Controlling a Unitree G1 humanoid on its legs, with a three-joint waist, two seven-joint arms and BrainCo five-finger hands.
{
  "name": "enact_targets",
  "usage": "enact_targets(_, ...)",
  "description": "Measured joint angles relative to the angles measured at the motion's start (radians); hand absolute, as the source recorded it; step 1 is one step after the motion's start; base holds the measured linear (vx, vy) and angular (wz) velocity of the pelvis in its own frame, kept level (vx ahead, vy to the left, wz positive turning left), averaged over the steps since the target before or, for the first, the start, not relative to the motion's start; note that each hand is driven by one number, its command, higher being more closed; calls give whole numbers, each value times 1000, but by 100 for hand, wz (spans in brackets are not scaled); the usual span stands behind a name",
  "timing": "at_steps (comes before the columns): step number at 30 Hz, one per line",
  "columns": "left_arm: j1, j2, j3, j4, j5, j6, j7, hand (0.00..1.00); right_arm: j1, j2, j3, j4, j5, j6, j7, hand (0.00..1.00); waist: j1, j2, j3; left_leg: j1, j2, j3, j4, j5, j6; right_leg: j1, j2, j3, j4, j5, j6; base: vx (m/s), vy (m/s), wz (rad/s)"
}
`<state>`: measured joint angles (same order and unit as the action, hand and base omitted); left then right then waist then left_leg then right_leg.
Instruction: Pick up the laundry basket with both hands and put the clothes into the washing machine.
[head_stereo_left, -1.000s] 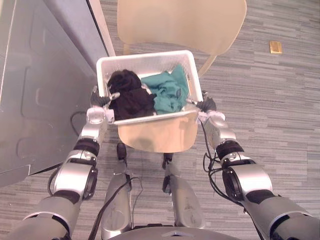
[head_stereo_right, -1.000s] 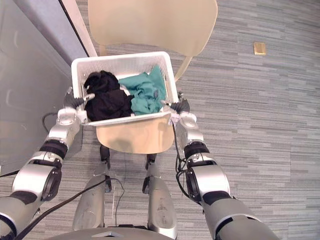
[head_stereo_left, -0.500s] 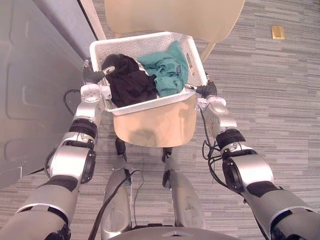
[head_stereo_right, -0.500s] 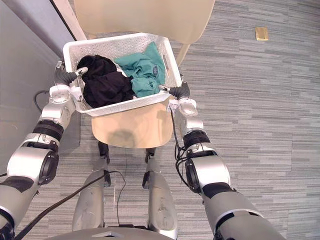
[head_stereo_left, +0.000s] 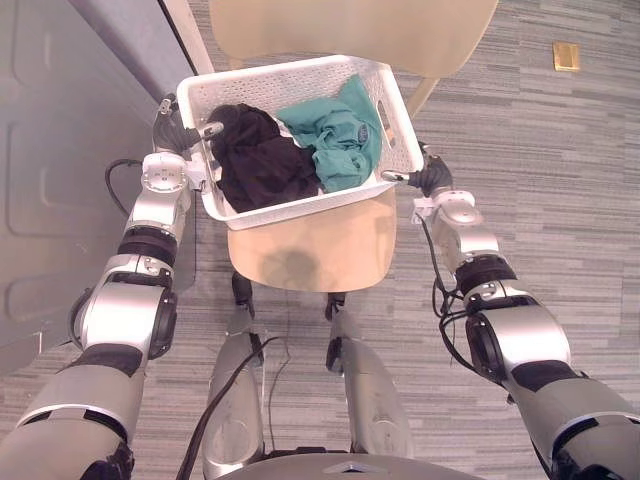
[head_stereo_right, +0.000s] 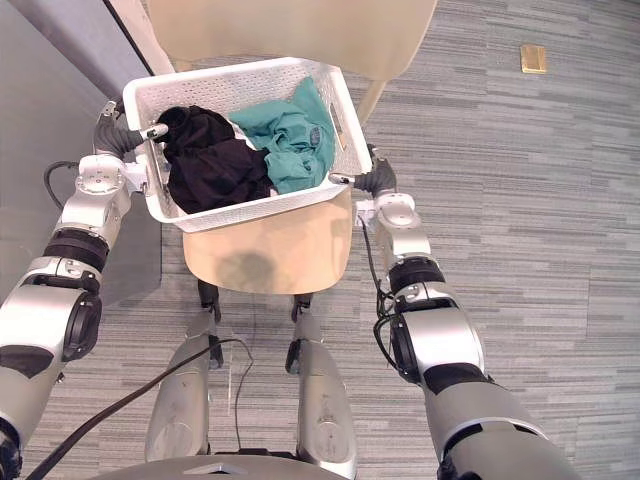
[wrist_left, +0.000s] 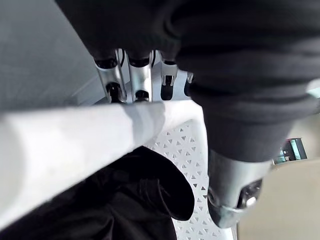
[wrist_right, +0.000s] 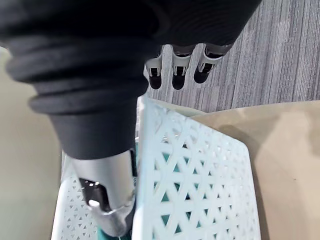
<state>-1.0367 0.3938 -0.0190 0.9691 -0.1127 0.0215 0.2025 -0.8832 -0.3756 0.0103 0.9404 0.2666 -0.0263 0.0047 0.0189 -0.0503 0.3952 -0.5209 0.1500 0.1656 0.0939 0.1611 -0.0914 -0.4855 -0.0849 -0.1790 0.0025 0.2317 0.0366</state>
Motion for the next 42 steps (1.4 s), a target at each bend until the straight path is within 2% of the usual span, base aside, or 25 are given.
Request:
enact_targets(9, 48, 17, -1, -46, 78, -4, -20, 0, 140, -36, -96, -70, -39, 7, 7, 0, 4, 2, 1, -8, 11, 36, 63, -47, 12, 3, -15, -2, 45, -33, 10, -1, -3, 1)
enact_targets(12, 55, 16, -1, -57, 100, -17, -28, 0, 167, -44, -125, -111, -39, 7, 7, 0, 3, 4, 2, -22, 29, 58, 111, -74, 16, 5, -14, -2, 58, -42, 12, 0, 0, 0)
enact_targets(14, 76, 10, -1, -57, 116, -21, -33, 0, 176, -49, -154, -135, -39, 8, 6, 0, -1, 15, 9, -23, 39, 68, 139, -93, 19, 18, -14, -6, 59, -47, 15, 6, -23, 0)
enact_targets(19, 144, -7, 18, -67, 116, -21, -34, 0, 227, -57, -183, -186, -39, 7, 6, 0, 0, 20, 12, -24, 62, 96, 185, -121, 30, 23, -15, -14, 97, -82, 17, 17, -43, 4)
enact_targets(22, 203, -26, 55, -125, 110, -22, -34, 0, 278, -55, -226, -234, -38, 8, 6, 0, 11, 22, 12, -20, 70, 102, 204, -134, 30, 25, -16, -19, 125, -107, 18, 43, -48, 3)
enact_targets(28, 442, -68, 106, -321, 12, -36, -41, 0, 461, -23, -354, -373, -37, 5, 5, 0, 22, 28, 9, 19, 80, 108, 226, -160, 22, 43, -20, -27, 203, -179, 19, 68, -39, 5)
enact_targets(31, 634, -135, 141, -428, -48, -61, -61, 0, 608, 23, -424, -402, -33, 4, 6, 0, 34, 54, -7, 73, 85, 106, 240, -186, 15, 89, -27, -42, 262, -238, 20, 115, -30, 15)
enact_targets(33, 692, -150, 151, -455, -66, -67, -66, 0, 657, 41, -440, -415, -28, 3, 7, 0, 35, 63, -14, 91, 85, 104, 241, -193, 14, 105, -31, -50, 277, -256, 21, 98, -25, 18)
enact_targets(34, 781, -170, 180, -485, -103, -72, -79, 0, 724, 70, -466, -414, -20, 3, 8, 0, 39, 73, -34, 113, 85, 104, 242, -202, 10, 119, -36, -53, 302, -281, 22, 115, -29, 12)
enact_targets(36, 828, -175, 192, -495, -118, -74, -85, 0, 763, 86, -485, -413, -17, 3, 9, 0, 40, 80, -41, 135, 84, 103, 236, -204, 8, 139, -37, -57, 304, -291, 22, 73, -18, 9)
enact_targets(40, 987, -200, 220, -523, -154, -75, -124, 0, 881, 148, -525, -395, -17, 3, 16, 0, 40, 82, -102, 195, 76, 105, 203, -207, 6, 189, -42, -68, 305, -317, 27, 79, -14, 10)
enact_targets(42, 1072, -240, 221, -510, -158, -75, -155, 0, 943, 184, -537, -315, -17, 3, 38, 0, 39, 80, -159, 234, 66, 106, 177, -207, 5, 227, -49, -77, 293, -327, 33, 103, -8, 14)
